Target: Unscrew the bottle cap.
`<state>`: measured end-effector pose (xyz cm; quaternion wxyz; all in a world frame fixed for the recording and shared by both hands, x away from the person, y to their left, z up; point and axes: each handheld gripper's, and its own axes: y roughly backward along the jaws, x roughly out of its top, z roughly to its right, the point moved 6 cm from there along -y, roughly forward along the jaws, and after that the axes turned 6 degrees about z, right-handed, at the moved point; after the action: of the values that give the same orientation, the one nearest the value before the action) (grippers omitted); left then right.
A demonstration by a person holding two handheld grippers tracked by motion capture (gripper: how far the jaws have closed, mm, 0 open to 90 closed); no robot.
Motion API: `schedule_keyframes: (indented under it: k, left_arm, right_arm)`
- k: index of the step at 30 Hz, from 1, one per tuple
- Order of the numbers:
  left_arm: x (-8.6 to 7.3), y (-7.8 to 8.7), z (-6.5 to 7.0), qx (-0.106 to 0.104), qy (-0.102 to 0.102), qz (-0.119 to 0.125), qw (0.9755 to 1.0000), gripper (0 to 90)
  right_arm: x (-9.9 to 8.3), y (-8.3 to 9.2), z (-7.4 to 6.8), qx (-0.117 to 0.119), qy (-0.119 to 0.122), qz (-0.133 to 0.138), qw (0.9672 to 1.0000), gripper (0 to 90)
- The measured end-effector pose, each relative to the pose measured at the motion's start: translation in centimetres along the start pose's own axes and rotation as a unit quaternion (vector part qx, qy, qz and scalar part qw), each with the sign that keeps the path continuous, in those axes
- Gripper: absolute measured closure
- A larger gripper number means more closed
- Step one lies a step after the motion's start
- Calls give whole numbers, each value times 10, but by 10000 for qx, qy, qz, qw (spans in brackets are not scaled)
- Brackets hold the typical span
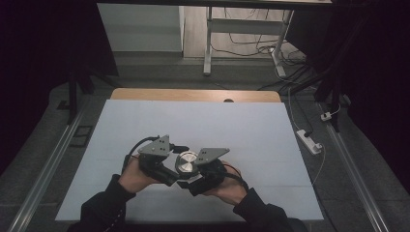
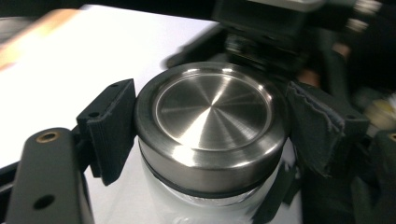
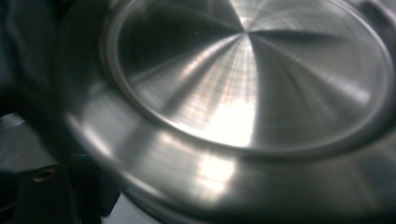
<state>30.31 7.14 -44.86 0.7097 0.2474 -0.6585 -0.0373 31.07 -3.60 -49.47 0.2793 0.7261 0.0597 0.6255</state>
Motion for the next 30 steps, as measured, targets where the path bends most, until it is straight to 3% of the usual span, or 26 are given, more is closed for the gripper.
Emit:
schedule_keyframes:
  k: [1, 2, 3, 5, 6, 8, 9, 10, 11, 12, 14, 16, 19, 20, 22, 25, 26, 27, 28, 30]
  left_arm:
    - [1, -4, 0, 305, 108, 38, 9995, 208]
    - [3, -9, 1, 744, 246, 88, 9969, 208]
    - [4, -16, 3, 1250, 368, 108, 9914, 206]
    - [7, -22, 5, 1343, 424, 93, 9900, 189]
    - [7, -22, 5, 1343, 424, 93, 9900, 137]
    - [10, -19, 5, 893, 406, 136, 9951, 91]
    - [12, -12, 3, 495, 327, 227, 9980, 57]
    - [12, -7, 1, 355, 300, 244, 9986, 50]
    - [12, -7, 1, 355, 300, 244, 9986, 57]
    - [9, 1, -1, -137, 167, 145, 9997, 69]
    - [3, 7, -4, -242, -99, 22, 9997, 88]
    - [-2, 10, -3, -575, -234, -57, 9981, 119]
    - [-4, 10, 1, -900, -358, -57, 9953, 161]
    - [-4, 10, 1, -900, -358, -57, 9953, 188]
    - [-5, 6, 5, -711, -506, -130, 9961, 191]
    - [-3, 0, 3, -190, -350, -126, 9991, 193]
    - [-3, 0, 3, -190, -350, -126, 9991, 193]
    - [-2, -3, 3, 70, -272, -112, 9995, 193]
    - [-1, -8, 3, 485, -127, -114, 9987, 193]
    - [1, -19, 5, 1229, 139, -92, 9923, 191]
  right_arm:
    - [0, 0, 0, 0, 0, 0, 10000, 145]
    - [0, 0, 4, -167, -72, 16, 9998, 145]
    - [-1, 1, 13, -541, -259, 47, 9982, 145]
    - [-2, 2, 17, -676, -351, 72, 9971, 145]
    - [-2, 2, 17, -681, -361, 83, 9970, 145]
    - [-2, 3, 16, -651, -367, 99, 9972, 145]
    - [2, 5, 14, -482, -329, 178, 9981, 145]
    - [3, 6, 13, -409, -307, 203, 9985, 145]
    - [5, 7, 11, -310, -268, 222, 9989, 145]
    - [6, 8, 8, -177, -217, 218, 9994, 145]
    - [6, 8, 2, 71, -68, 197, 9998, 145]
    - [7, 6, -5, 269, 55, 157, 9995, 145]
    - [5, 2, -14, 411, 208, 58, 9989, 145]
    - [5, 1, -15, 427, 242, 53, 9988, 145]
    - [4, -1, -17, 386, 256, 22, 9989, 145]
    - [3, -1, -11, 146, 178, 11, 9997, 145]
    - [3, 0, -7, 29, 125, 14, 9999, 145]
    - [3, 0, -4, -121, 41, 19, 9999, 145]
    - [3, 0, -4, -121, 41, 19, 9999, 145]
    - [0, 0, 10, -678, -219, 28, 9975, 145]
